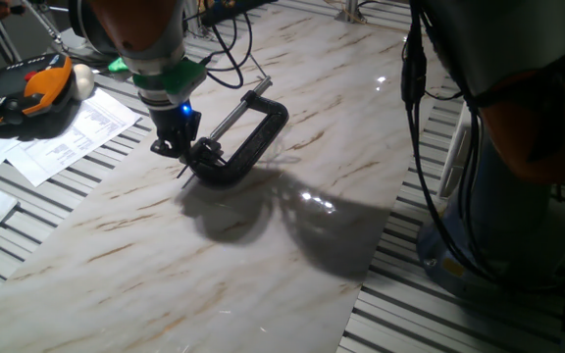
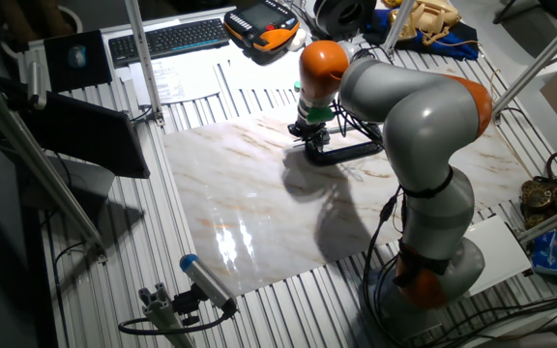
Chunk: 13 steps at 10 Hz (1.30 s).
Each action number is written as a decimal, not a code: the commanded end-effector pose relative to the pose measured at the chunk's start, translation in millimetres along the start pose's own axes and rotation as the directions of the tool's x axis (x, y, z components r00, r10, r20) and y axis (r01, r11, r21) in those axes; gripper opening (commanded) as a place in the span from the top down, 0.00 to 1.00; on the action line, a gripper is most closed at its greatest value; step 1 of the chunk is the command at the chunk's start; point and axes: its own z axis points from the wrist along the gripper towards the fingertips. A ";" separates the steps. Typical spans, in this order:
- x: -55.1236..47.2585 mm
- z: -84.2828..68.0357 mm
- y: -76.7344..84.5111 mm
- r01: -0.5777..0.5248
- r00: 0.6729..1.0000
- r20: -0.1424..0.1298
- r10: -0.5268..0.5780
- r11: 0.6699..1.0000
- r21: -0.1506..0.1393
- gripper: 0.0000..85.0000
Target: Turn the hands of a clock
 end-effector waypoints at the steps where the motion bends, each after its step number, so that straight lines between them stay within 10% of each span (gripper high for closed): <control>1: -0.3 0.7 0.2 0.003 1.000 -0.005 -0.003 1.000 -0.002 1.00; 13: -5.6 25.7 5.5 0.000 1.000 -0.015 0.000 1.000 -0.021 1.00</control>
